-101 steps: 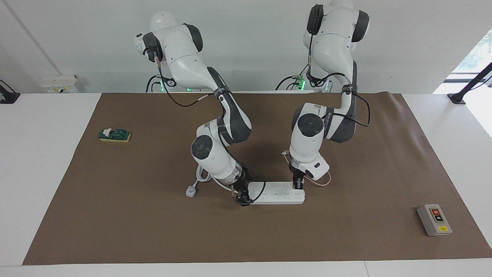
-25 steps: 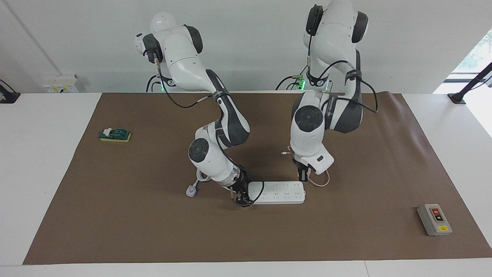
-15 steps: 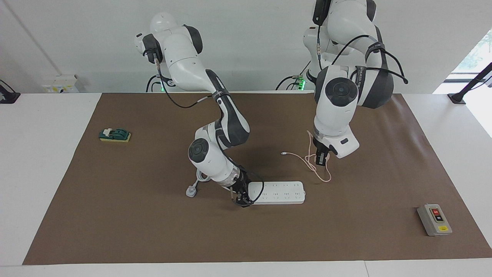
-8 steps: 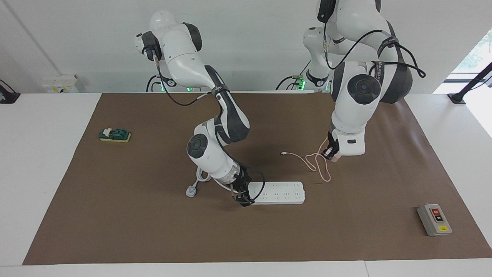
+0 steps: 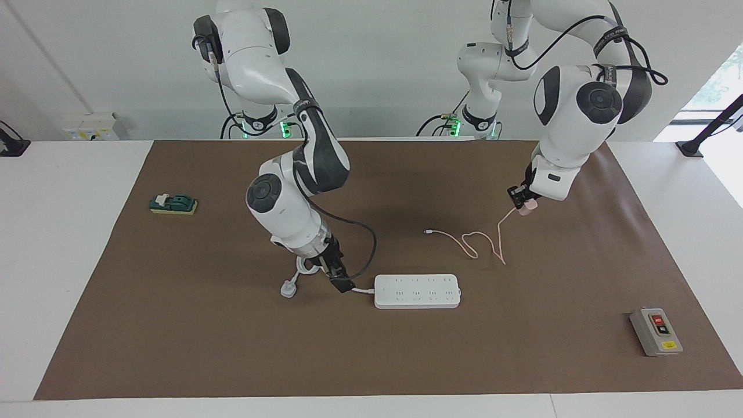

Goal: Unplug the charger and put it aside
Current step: 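Set the charger down beside the strip while the right gripper withdraws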

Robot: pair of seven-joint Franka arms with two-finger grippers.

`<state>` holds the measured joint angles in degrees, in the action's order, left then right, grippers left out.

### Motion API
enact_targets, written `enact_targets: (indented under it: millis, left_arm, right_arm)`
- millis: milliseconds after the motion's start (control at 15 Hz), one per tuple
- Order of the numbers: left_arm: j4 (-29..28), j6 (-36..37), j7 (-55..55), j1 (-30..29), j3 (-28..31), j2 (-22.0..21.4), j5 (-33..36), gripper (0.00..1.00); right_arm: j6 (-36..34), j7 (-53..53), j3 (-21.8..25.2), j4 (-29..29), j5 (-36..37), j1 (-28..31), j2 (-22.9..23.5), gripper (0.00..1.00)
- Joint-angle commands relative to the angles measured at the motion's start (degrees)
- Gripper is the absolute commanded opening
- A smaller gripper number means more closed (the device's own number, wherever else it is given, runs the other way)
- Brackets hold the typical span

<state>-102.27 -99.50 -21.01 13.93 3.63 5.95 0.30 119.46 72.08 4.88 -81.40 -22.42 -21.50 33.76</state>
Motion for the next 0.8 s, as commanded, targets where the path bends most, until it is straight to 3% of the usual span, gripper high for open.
enact_targets:
  millis: [0,267,667,733]
  left_arm:
    - [-8.09,-6.38,6.59,-1.97,-0.38,-3.74,-2.31,0.0]
    - [-20.48,-16.23,15.18,-5.3,-0.38,-8.92,-3.98,0.0]
    - [-29.55,-23.53,24.43,-9.97,-0.37,-10.96,-6.63,0.0]
    - [-30.61,-24.59,25.92,-11.1,-0.37,-10.87,-6.63,0.06]
  right_arm:
    - [-2.56,-6.32,-0.4,-2.36,4.83,1.45,-3.52,1.0]
    - [-9.75,-17.3,0.3,-2.53,12.38,3.03,-7.64,1.0]
    - [-20.75,-30.58,0.39,-2.62,14.95,8.48,-14.32,1.0]
    - [-21.81,-31.73,0.39,-2.54,14.95,9.19,-15.38,1.0]
